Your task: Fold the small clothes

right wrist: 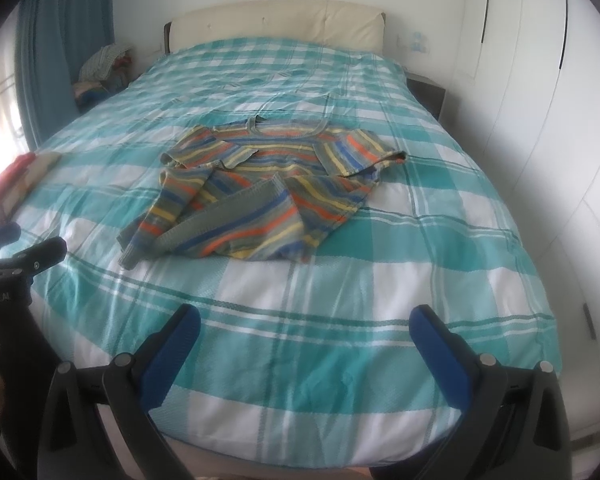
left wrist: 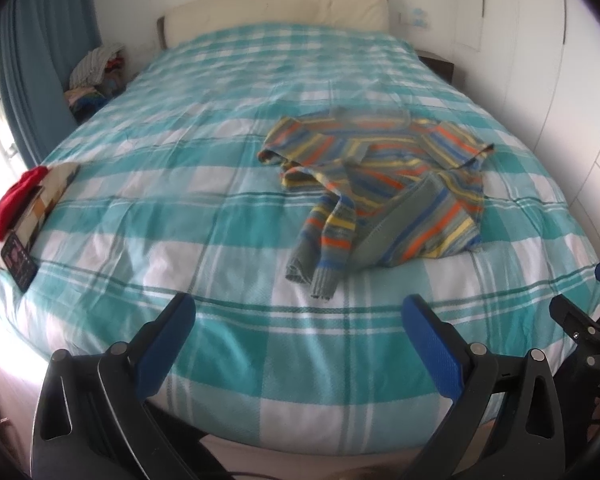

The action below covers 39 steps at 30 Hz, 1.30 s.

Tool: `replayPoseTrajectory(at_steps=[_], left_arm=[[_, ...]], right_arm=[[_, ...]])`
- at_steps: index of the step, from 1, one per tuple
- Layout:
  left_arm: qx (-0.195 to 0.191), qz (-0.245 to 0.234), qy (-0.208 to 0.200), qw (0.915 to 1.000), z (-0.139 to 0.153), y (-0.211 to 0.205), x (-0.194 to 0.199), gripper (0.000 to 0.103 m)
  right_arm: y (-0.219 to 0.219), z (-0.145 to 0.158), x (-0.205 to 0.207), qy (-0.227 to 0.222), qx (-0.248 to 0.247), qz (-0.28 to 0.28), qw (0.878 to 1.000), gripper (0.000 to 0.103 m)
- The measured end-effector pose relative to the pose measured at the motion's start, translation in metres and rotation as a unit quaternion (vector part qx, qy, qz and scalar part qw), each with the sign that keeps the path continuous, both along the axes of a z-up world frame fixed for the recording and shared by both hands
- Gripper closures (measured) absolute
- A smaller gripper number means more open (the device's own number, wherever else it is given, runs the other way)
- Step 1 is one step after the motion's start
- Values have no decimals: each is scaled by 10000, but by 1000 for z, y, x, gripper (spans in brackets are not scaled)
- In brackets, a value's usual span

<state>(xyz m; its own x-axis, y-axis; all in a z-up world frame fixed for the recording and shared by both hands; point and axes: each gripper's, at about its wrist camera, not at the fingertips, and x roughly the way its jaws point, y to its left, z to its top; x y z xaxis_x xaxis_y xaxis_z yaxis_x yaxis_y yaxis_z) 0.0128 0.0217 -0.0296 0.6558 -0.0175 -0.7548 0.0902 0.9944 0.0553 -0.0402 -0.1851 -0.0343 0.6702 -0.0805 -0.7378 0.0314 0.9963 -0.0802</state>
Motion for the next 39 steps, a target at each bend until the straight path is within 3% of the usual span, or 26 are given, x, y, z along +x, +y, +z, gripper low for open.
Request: replayPoseTrajectory(at_steps=[39], left_arm=[[-65, -3, 220, 9997, -14, 6, 4, 0]], right_arm=[[0, -8, 2, 109, 35, -28, 9999, 0]])
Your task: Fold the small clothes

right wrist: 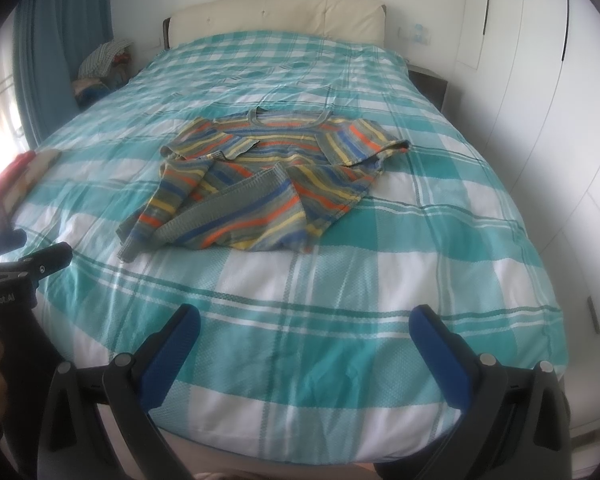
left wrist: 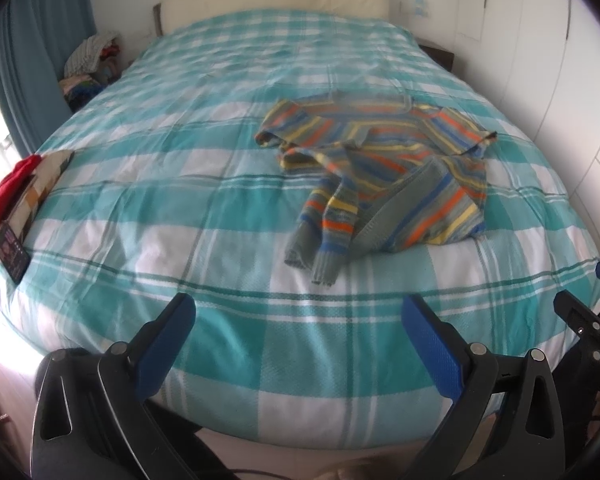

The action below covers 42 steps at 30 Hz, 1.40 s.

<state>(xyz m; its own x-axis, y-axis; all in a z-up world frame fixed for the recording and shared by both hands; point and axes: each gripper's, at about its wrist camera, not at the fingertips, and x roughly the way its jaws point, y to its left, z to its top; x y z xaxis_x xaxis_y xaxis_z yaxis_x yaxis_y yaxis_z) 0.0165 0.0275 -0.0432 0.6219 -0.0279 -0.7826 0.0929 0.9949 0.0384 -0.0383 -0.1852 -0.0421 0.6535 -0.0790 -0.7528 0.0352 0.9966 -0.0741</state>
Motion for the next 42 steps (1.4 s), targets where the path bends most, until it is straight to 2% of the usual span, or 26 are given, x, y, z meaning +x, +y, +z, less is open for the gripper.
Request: replayPoseTrajectory(at_steps=[3, 7, 9, 11, 14, 17, 19, 20, 22, 23, 25, 26, 28, 30, 33, 37, 39, 42], left_arm=[[27, 119, 33, 9999, -8, 15, 1, 0], [-218, 246, 471, 9983, -33, 39, 15, 0], [-396, 170, 662, 9969, -45, 42, 24, 1], [-448, -24, 685, 9966, -51, 38, 35, 1], [-243, -459, 554, 9971, -57, 21, 51, 1], [226, -1042, 435, 9934, -68, -5, 66, 2], [528, -1240, 452, 9898, -77, -18, 75, 4], [594, -1297, 441, 9888, -80, -22, 78, 8], [655, -1388, 527, 9867, -85, -25, 85, 35], [654, -1442, 605, 9855, -88, -26, 89, 45], [580, -1539, 772, 9834, -93, -27, 92, 82], [566, -1515, 795, 9836, -94, -26, 93, 87], [379, -1451, 709, 9861, -87, -20, 90, 90], [-43, -1396, 634, 9882, -72, -8, 83, 91], [-858, -1432, 636, 9839, -41, 16, 64, 92], [-1550, -1646, 873, 9702, -15, 42, 32, 92], [-1627, -1583, 1070, 9680, -23, 50, 24, 92], [-1519, -1326, 1442, 9688, -58, 49, 30, 91]], right_arm=[[-3, 0, 0, -41, 5, -24, 10000, 0], [-17, -4, -3, -141, 82, -158, 9997, 0], [-28, -12, 2, -77, 170, -254, 9995, 0], [-37, -26, 13, 91, 321, -297, 9990, 0], [-41, -38, 41, 240, 626, 45, 9977, 0], [-40, -43, 83, 225, 661, 535, 9961, 0], [-39, -48, 122, 259, 761, 815, 9934, 1], [-38, -52, 142, 300, 797, 898, 9923, 1], [-33, -64, 183, 487, 820, 1132, 9890, 6], [-29, -71, 200, 610, 798, 1229, 9873, 15], [-16, -86, 225, 918, 740, 1539, 9810, 43], [-10, -91, 230, 1045, 730, 1688, 9774, 71], [-4, -86, 223, 923, 589, 1807, 9774, 99], [-5, -65, 198, 640, 693, 2029, 9746, 99], [-19, -24, 141, 242, 891, 2382, 9668, 99], [-44, 18, 66, -75, 765, 2654, 9611, 99], [-59, 18, 38, -30, 552, 2575, 9647, 99], [-82, -15, 26, 373, 558, 2225, 9726, 94]])
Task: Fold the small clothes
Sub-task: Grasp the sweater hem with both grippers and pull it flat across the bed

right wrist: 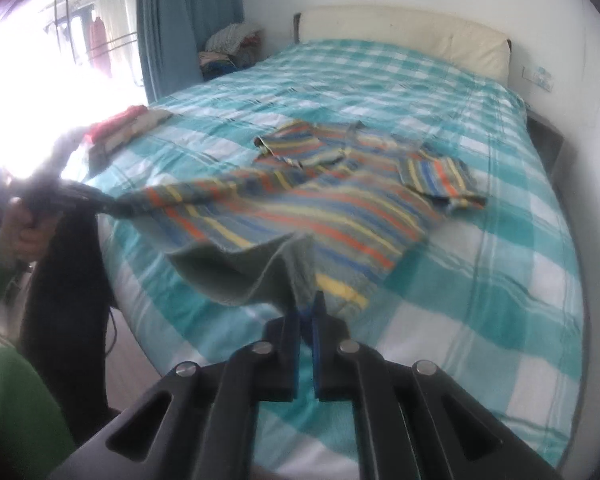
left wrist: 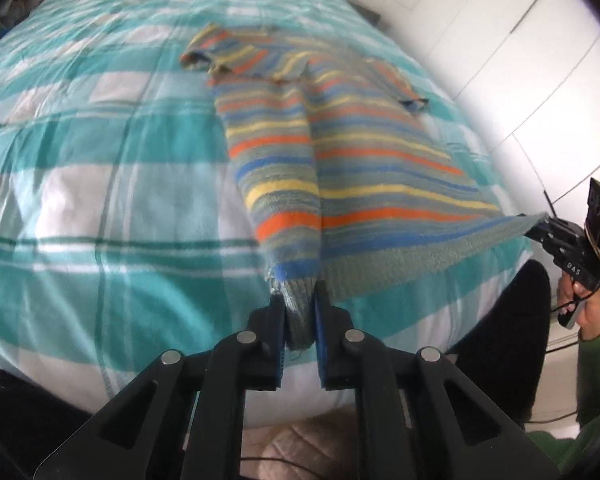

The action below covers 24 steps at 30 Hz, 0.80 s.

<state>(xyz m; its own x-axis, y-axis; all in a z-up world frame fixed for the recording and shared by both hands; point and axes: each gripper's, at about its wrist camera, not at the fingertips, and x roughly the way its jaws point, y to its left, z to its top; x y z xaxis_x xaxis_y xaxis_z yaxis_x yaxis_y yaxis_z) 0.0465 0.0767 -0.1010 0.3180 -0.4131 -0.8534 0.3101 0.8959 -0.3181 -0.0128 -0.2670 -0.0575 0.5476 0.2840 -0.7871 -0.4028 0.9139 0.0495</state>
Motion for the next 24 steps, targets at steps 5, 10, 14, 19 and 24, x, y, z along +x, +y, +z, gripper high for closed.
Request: replayPoseTrajectory(at_steps=[5, 10, 14, 19, 24], left_arm=[[-39, 76, 292, 9995, -28, -1, -2, 78], [-269, 197, 47, 9994, -24, 15, -4, 43], [-446, 312, 124, 9984, -30, 16, 9, 43], [-363, 370, 225, 9984, -32, 22, 7, 44], [-327, 416, 133, 9985, -27, 33, 3, 38]], right_arm=[[-35, -59, 0, 878, 188, -853, 9923, 59], [-64, -52, -15, 987, 1720, -1279, 9718, 43], [-43, -84, -2, 1514, 2547, -1145, 9482, 42], [-4, -116, 18, 1847, 2351, -1040, 9486, 97], [-44, -73, -9, 1417, 1515, -1336, 9691, 97]])
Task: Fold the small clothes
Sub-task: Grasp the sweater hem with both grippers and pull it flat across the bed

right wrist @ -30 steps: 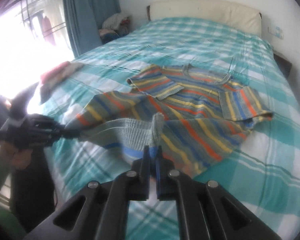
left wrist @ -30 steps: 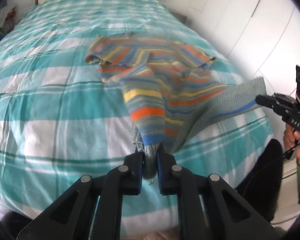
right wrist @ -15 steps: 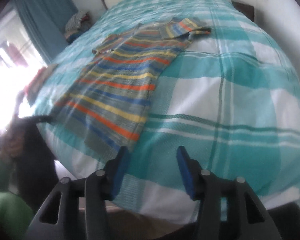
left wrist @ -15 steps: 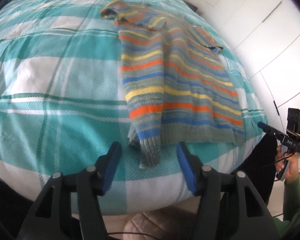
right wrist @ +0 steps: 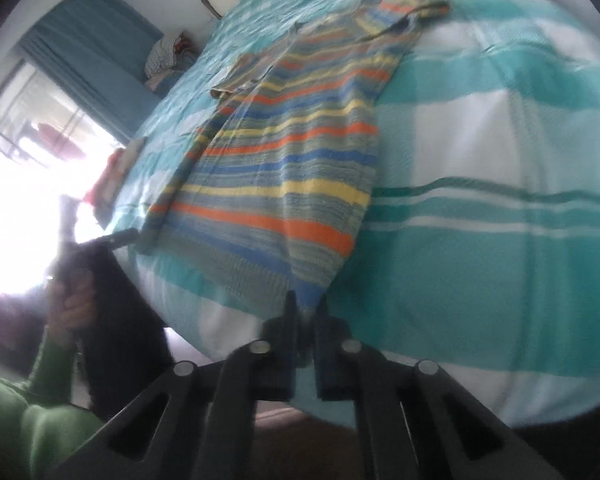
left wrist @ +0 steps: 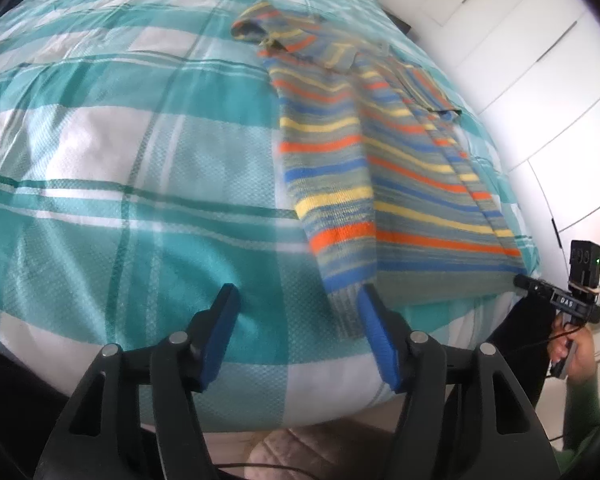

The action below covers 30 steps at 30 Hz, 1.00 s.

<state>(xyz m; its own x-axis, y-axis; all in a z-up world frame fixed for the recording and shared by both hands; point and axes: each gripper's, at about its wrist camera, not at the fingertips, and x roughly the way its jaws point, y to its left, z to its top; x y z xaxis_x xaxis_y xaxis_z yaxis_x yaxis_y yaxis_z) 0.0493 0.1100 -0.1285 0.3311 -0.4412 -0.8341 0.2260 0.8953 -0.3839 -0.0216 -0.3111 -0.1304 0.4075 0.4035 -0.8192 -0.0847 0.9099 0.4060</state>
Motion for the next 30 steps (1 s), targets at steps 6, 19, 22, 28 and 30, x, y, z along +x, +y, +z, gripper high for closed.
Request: replayPoseTrajectory(at_steps=[6, 19, 22, 28, 30], left_arm=[[-141, -98, 174, 9997, -16, -20, 22, 38], [660, -255, -222, 9972, 41, -17, -6, 100], [1268, -402, -222, 9909, 35, -28, -13, 100], [1749, -301, 196, 9839, -19, -39, -8, 99], [1673, -222, 196, 9855, -14, -34, -9, 95]], right_arm=[[-20, -14, 20, 146, -199, -425, 9988, 97], [-24, 30, -3, -112, 405, -432, 9982, 97], [-11, 34, -5, 14, 449, -358, 9984, 97], [6, -45, 9, 896, -309, -446, 9945, 97], [4, -43, 10, 858, -273, -501, 9947, 97]])
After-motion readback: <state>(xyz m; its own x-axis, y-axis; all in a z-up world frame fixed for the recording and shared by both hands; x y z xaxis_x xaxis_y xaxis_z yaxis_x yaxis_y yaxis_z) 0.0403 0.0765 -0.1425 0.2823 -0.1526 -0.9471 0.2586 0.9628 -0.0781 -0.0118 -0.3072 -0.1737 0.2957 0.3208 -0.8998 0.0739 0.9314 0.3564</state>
